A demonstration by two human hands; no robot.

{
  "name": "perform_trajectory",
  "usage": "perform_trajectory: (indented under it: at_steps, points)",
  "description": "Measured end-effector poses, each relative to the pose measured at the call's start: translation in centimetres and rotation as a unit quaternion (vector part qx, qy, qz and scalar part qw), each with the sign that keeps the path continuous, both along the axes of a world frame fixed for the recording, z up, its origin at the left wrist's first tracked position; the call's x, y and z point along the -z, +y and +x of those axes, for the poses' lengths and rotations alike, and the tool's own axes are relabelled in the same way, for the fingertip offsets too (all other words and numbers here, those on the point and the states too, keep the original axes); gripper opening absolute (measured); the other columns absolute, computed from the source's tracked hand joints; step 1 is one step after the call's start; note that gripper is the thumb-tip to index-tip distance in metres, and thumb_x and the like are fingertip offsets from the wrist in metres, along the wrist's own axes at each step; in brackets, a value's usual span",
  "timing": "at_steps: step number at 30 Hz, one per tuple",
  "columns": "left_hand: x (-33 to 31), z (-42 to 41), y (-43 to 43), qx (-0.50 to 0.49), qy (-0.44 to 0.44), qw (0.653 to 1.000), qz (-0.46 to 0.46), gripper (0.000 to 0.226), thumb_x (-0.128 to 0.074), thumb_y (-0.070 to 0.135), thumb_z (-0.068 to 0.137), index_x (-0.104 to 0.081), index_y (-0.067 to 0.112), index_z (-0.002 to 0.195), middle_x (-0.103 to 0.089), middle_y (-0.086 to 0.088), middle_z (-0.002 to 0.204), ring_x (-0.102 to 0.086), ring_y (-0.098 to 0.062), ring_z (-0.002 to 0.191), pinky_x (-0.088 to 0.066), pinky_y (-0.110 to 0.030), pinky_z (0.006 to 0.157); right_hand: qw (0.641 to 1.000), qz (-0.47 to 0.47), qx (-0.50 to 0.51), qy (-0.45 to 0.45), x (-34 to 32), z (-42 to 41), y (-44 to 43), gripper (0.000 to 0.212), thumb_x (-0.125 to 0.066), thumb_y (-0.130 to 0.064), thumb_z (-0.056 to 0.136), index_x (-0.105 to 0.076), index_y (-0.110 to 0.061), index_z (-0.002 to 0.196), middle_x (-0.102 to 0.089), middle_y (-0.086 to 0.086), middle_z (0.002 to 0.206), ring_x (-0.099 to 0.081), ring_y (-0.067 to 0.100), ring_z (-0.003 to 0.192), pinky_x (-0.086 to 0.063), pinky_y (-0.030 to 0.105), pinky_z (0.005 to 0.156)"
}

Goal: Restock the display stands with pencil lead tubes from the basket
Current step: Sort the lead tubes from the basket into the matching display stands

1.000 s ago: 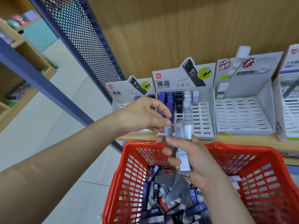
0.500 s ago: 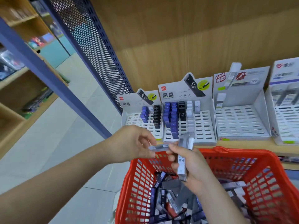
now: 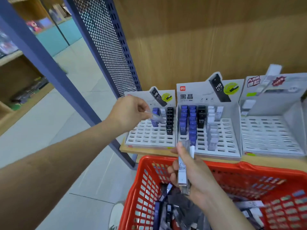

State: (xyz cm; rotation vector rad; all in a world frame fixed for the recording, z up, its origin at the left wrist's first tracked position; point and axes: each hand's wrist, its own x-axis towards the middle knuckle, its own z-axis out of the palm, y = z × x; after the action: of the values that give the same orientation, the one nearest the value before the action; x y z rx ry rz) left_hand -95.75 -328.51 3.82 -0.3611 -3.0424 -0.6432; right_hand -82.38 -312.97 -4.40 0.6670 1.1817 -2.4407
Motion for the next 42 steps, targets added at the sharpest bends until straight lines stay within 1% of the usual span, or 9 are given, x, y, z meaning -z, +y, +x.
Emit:
perform_trajectory:
  at_steps: [2, 4, 9, 17, 22, 29, 38, 40, 42]
  points:
    - [0.9, -2.6, 0.7, 0.012, 0.037, 0.999, -0.022, 0.011, -0.074, 0.028, 0.082, -0.075, 0.018, 0.087, -0.069, 0.002, 0.081, -0.058, -0.012, 0.074, -0.035, -0.008, 0.057, 1.0, -0.013, -0.002, -0.016, 0.5, -0.7, -0.2, 0.049, -0.07, -0.045, 0.077, -0.061, -0.006, 0.104, -0.05, 0.005, 0.055, -0.053, 0.017, 0.048, -0.043, 0.023, 0.04]
    - [2.2, -4.6, 1.7, 0.034, 0.053, 0.996, -0.056, 0.011, -0.065, 0.018, 0.089, -0.074, 0.013, 0.093, -0.07, -0.004, 0.089, -0.06, -0.019, 0.083, -0.042, -0.023, 0.07, 0.999, -0.03, -0.02, -0.025, 0.8, -1.4, -0.3, 0.043, -0.071, -0.044, 0.08, -0.059, -0.007, 0.098, -0.049, 0.005, 0.057, -0.05, 0.017, 0.047, -0.04, 0.023, 0.038]
    - [5.8, -6.6, 3.6, 0.103, 0.069, 0.982, -0.142, 0.016, -0.055, 0.012, 0.091, -0.068, 0.008, 0.099, -0.066, -0.011, 0.094, -0.059, -0.029, 0.089, -0.045, -0.036, 0.071, 0.995, -0.066, -0.042, -0.057, 3.1, -1.7, -0.1, 0.029, -0.062, -0.02, 0.092, -0.061, -0.005, 0.117, -0.05, 0.011, 0.064, -0.045, 0.022, 0.045, -0.033, 0.021, 0.039]
    - [6.8, -7.5, 3.5, 0.065, 0.052, 0.994, -0.074, 0.014, -0.067, 0.019, 0.088, -0.068, 0.015, 0.101, -0.071, -0.002, 0.094, -0.064, -0.021, 0.09, -0.052, -0.035, 0.081, 0.99, -0.074, -0.094, -0.077, 4.6, -1.4, 0.6, 0.024, -0.046, -0.003, 0.097, -0.065, 0.005, 0.109, -0.053, 0.021, 0.064, -0.043, 0.026, 0.046, -0.029, 0.019, 0.033]
    - [6.6, -7.3, 4.0, 0.095, 0.039, 0.99, -0.092, 0.014, -0.066, 0.013, 0.087, -0.071, 0.016, 0.099, -0.072, 0.0, 0.092, -0.064, -0.019, 0.091, -0.052, -0.033, 0.082, 0.994, -0.048, -0.083, -0.052, 5.1, -0.8, 0.8, 0.038, -0.069, -0.021, 0.065, -0.078, -0.005, 0.098, -0.056, 0.016, 0.076, -0.051, 0.026, 0.054, -0.036, 0.024, 0.039]
    - [7.7, -8.1, 3.9, 0.093, 0.032, 0.988, -0.117, 0.022, -0.059, 0.004, 0.087, -0.075, 0.017, 0.096, -0.071, -0.005, 0.099, -0.062, -0.024, 0.098, -0.051, -0.036, 0.085, 0.99, -0.111, -0.063, -0.05, 4.8, -0.4, 1.0, 0.039, -0.065, -0.019, 0.07, -0.075, 0.0, 0.102, -0.051, 0.012, 0.071, -0.045, 0.02, 0.049, -0.035, 0.022, 0.037]
    - [8.9, -6.7, 5.0, -0.006, 0.102, 0.994, -0.032, 0.021, -0.06, 0.016, 0.091, -0.069, 0.019, 0.11, -0.07, 0.0, 0.103, -0.057, -0.02, 0.104, -0.044, -0.027, 0.083, 0.998, -0.034, -0.054, -0.018, 3.7, -0.2, 0.9, 0.037, -0.074, -0.028, 0.07, -0.078, -0.007, 0.1, -0.065, 0.018, 0.081, -0.062, 0.026, 0.059, -0.048, 0.028, 0.042]
    - [7.6, -5.6, 5.5, -0.039, 0.052, 0.997, 0.042, 0.018, -0.06, 0.01, 0.089, -0.072, 0.019, 0.099, -0.07, 0.004, 0.094, -0.062, -0.016, 0.095, -0.046, -0.022, 0.078, 0.999, -0.039, -0.026, -0.018, 3.2, -0.3, 1.1, 0.042, -0.074, -0.025, 0.073, -0.071, 0.001, 0.106, -0.068, 0.021, 0.077, -0.063, 0.027, 0.059, -0.048, 0.027, 0.039]
    - [5.6, -4.1, 5.9, -0.052, -0.07, 0.987, 0.135, 0.015, -0.063, 0.008, 0.086, -0.073, 0.019, 0.085, -0.071, 0.003, 0.081, -0.065, -0.014, 0.081, -0.049, -0.022, 0.067, 0.999, -0.05, -0.003, -0.013, 2.4, -0.3, 1.5, 0.043, -0.072, -0.023, 0.074, -0.066, 0.006, 0.106, -0.067, 0.022, 0.075, -0.062, 0.025, 0.055, -0.044, 0.023, 0.036]
